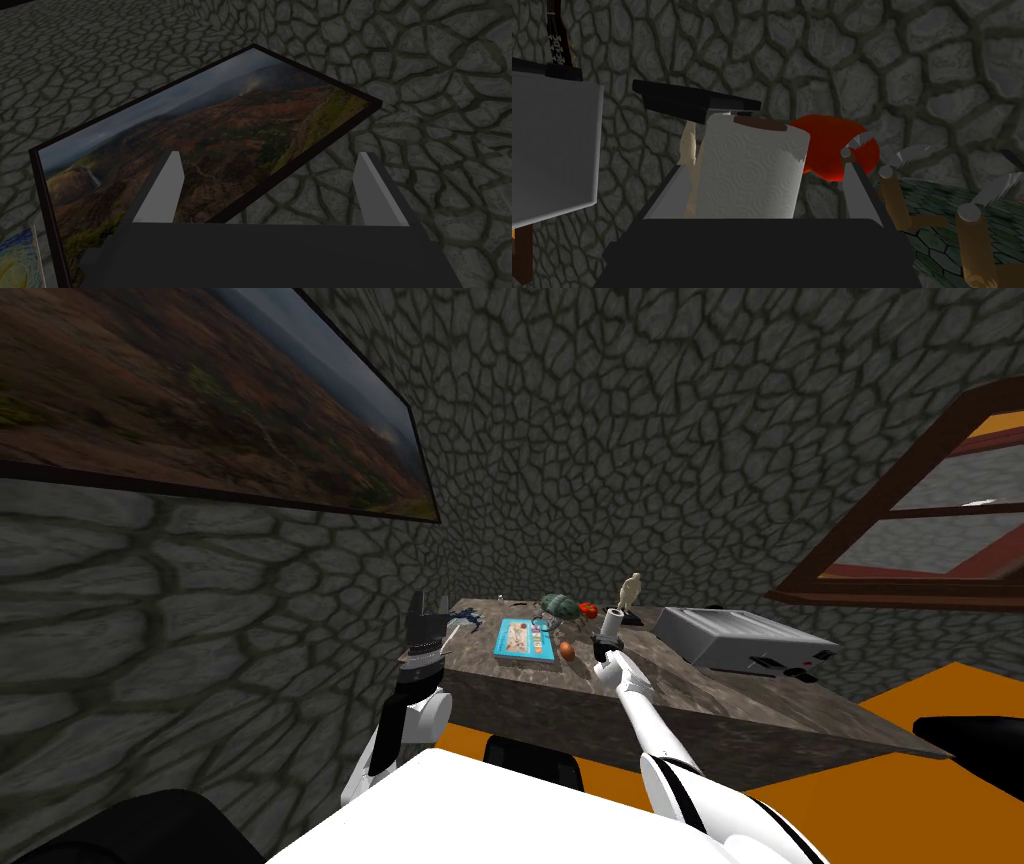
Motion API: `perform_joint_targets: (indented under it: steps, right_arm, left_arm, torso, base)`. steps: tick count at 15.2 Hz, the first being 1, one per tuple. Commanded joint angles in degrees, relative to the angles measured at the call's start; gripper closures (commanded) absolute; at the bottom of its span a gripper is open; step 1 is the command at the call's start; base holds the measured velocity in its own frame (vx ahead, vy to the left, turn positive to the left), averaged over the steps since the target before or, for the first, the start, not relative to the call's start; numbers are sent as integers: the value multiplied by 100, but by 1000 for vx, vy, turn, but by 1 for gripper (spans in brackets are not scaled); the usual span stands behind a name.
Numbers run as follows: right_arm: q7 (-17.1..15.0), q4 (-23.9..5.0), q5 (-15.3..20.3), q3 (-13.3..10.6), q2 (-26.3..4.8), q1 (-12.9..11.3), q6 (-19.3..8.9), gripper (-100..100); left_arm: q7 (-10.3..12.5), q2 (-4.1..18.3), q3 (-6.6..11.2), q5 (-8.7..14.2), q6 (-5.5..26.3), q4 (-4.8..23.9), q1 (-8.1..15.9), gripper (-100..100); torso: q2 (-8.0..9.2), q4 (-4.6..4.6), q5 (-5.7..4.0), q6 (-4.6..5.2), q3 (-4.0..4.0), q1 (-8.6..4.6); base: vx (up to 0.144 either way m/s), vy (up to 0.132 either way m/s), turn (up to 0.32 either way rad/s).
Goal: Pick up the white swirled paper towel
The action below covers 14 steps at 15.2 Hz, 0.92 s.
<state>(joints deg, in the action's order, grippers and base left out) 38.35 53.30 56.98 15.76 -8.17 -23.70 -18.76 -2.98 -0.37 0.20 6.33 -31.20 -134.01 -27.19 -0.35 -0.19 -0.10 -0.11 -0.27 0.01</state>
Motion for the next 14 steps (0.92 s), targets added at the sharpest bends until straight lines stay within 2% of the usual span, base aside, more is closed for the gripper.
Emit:
perform_joint_targets:
  steps: [1,2,5,6,9,10,12,13,14]
  right_arm:
    - [232,-9,4,66,2,0,79,-100]
    - [387,-110,-276,327,-57,-41,339,-100]
    - [744,-110,-590,685,-57,-41,674,-100]
    - [857,-110,-590,793,-57,-41,760,-100]
    - [1156,-110,-590,793,-57,-41,760,-100]
    - [1296,-211,-852,1080,-116,-82,1049,-100]
    - [1506,-211,-996,1385,-116,-82,1290,-100]
    - [1617,-211,-1096,1520,-116,-82,1436,-100]
    - [1735,-211,-1183,1520,-116,-82,1440,-100]
  left_arm:
    - [0,0,0,0,0,0,0,0]
    - [0,0,0,0,0,0,0,0]
    - [0,-1,-1,0,0,0,0,0]
    - [0,0,0,0,0,0,0,0]
    - [0,0,0,0,0,0,0,0]
    - [0,0,0,0,0,0,0,0]
    - [0,0,-1,0,0,0,0,0]
    - [0,-1,-1,0,0,0,0,0]
    - [0,0,0,0,0,0,0,0]
  torso:
    - [0,0,0,0,0,0]
    - [0,0,-2,0,0,-8]
    - [-2,-1,5,-1,-1,26]
    - [-4,-1,4,0,-2,19]
    - [-3,-1,-2,0,-2,-9]
    - [-2,0,-3,0,-1,-13]
    - [-6,-1,2,-2,-3,18]
    - [-7,-2,5,0,-4,26]
    - [-5,-1,5,0,-3,21]
  base:
    - [0,-6,2]
    - [-5,67,96]
    - [8,89,28]
    - [10,25,-11]
    - [4,-6,2]
    - [7,46,84]
    - [19,107,51]
    - [11,70,-11]
    - [-2,35,-13]
